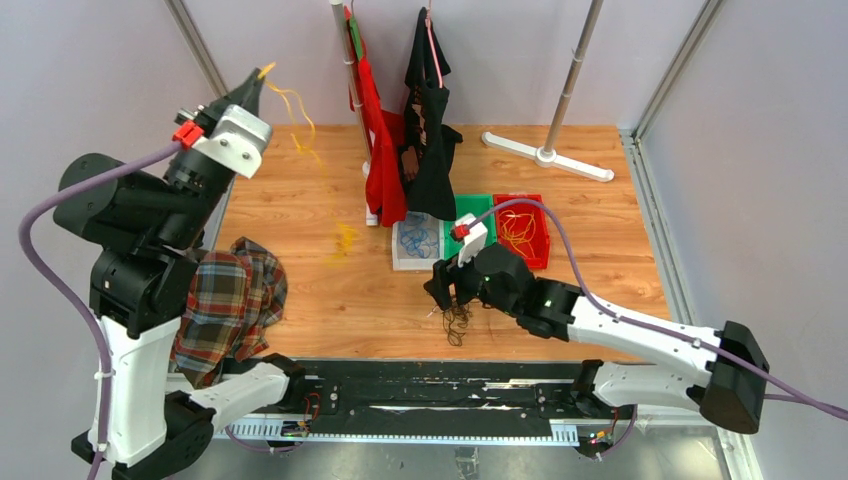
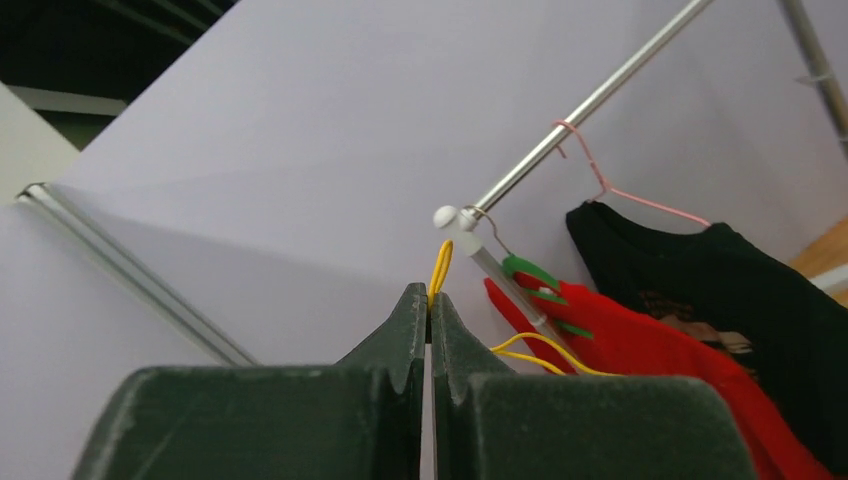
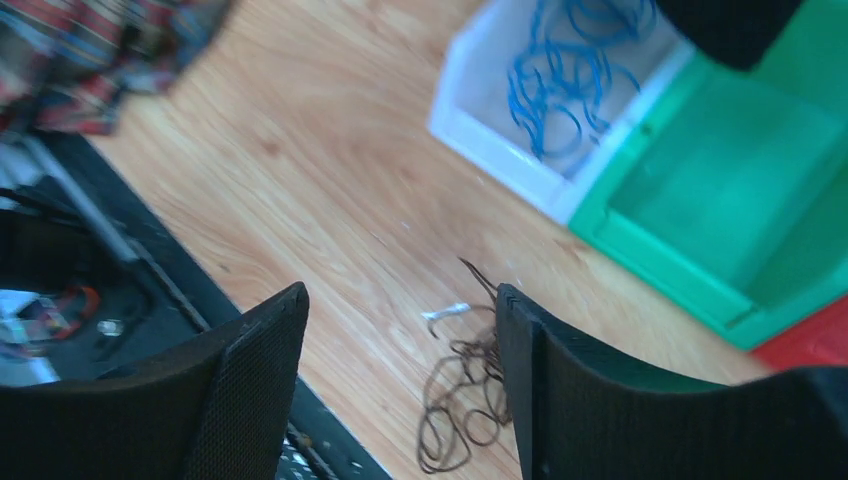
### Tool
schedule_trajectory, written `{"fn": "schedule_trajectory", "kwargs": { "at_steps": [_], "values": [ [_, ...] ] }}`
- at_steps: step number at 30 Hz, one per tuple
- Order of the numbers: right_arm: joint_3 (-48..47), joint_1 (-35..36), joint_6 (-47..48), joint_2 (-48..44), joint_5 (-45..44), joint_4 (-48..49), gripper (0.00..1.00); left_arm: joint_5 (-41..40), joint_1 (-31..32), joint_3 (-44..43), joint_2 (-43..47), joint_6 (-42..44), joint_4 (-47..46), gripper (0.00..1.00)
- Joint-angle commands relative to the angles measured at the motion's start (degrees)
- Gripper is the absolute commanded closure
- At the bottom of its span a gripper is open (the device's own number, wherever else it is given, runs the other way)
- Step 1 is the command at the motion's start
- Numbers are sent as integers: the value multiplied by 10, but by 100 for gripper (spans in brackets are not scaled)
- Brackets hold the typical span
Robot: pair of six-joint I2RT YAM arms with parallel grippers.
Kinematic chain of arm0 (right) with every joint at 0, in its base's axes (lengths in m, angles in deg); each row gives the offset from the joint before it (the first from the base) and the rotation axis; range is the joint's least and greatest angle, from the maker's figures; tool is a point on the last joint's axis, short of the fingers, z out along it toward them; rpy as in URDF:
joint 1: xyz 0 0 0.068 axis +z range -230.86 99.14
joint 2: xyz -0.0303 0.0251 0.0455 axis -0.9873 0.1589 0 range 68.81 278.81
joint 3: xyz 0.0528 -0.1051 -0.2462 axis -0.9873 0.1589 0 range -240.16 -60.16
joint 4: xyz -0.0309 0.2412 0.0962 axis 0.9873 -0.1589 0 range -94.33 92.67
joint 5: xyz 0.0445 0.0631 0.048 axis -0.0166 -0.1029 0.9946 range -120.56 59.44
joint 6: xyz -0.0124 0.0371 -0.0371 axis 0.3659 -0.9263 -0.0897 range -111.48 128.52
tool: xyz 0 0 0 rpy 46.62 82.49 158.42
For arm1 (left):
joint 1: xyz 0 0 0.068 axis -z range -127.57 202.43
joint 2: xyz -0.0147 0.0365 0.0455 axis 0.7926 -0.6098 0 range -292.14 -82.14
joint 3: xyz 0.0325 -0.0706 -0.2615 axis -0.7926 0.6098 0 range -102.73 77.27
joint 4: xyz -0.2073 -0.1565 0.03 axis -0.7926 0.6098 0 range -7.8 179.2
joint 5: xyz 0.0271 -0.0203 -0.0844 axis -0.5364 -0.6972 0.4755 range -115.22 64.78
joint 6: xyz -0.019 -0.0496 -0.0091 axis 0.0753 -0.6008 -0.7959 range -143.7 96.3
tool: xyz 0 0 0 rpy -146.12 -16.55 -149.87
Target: Untangle the cables
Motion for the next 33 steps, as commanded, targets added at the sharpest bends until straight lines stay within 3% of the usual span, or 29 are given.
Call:
{"fn": "schedule_trajectory", "kwargs": {
  "at_steps": [1,7,14,23,33],
  "values": [
    [-58,16,38,-27,45,-21,31,72,-3,16,29,-30,61,100],
    [-118,19,87,-23,89,56,30,181,-3,54,51,-68,89,100],
    [-204,21,120,66,104,90,29,266,-3,56,37,-123,89,100],
    [-265,30,95,180,136,161,28,259,-3,58,34,-155,54,100],
    [-266,50,79,200,166,209,27,242,-3,68,50,-122,74,100]
  ]
}}
